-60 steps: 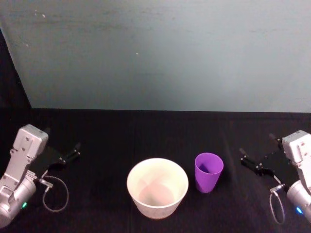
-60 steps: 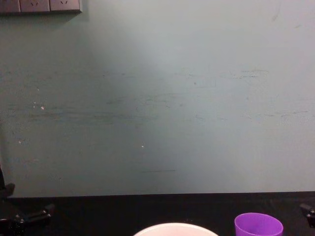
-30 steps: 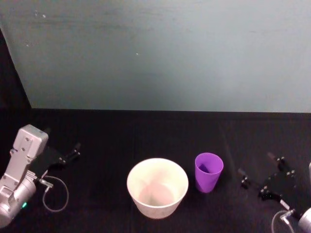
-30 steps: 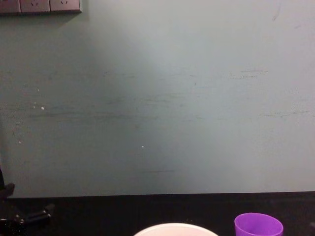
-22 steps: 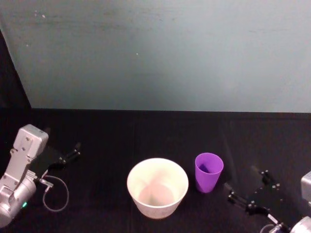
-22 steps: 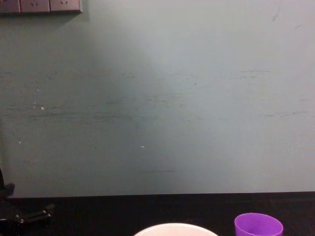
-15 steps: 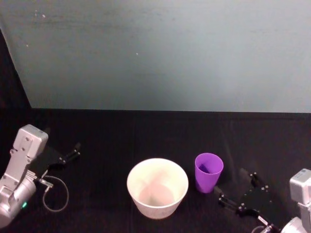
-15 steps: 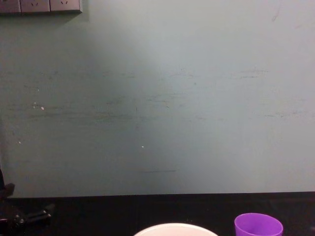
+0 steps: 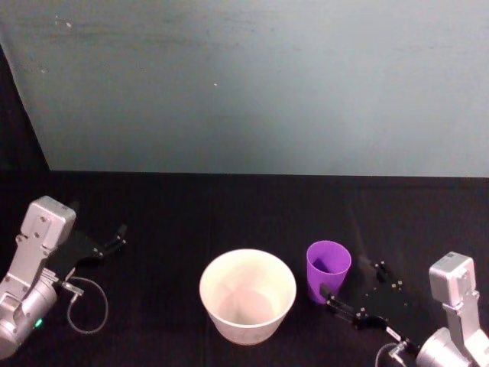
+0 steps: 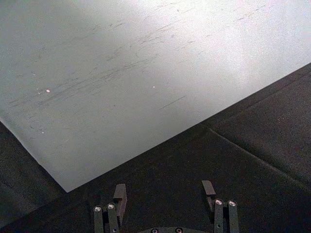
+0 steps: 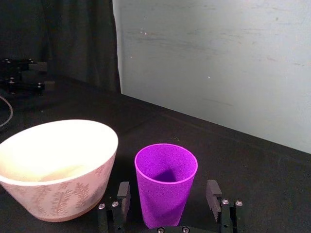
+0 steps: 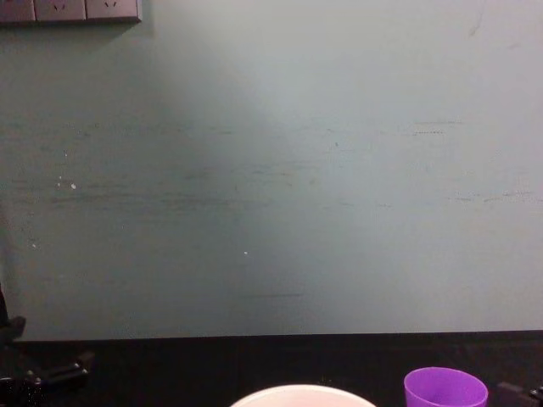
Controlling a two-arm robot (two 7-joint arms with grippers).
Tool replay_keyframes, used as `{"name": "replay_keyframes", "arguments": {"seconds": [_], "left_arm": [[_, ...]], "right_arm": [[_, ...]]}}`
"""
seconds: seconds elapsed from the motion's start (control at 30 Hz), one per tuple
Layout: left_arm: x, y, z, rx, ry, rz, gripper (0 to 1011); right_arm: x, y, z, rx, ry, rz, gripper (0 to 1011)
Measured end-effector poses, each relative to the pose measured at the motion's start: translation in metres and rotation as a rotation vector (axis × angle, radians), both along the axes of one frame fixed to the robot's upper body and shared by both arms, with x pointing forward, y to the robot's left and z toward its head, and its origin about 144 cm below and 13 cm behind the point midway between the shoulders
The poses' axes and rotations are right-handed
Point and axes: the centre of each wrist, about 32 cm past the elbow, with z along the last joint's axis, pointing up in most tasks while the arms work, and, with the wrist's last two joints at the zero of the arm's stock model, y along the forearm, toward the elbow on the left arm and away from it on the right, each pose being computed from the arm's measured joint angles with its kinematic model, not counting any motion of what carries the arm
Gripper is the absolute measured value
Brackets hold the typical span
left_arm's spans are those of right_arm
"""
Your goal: Pick up the cup and pour the mung beans from the cup into the bowl.
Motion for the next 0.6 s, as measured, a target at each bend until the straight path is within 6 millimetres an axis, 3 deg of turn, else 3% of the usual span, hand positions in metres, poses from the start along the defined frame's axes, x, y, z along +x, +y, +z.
{"name": "replay_keyframes", "arguments": {"seconds": [0.6], "left_arm": [[0.000,0.000,0.000,0.000,0.000,0.000,1004]], "right_arm": [[0.028,0.006,-0.007,0.042,0.013,0.025,1003]]}}
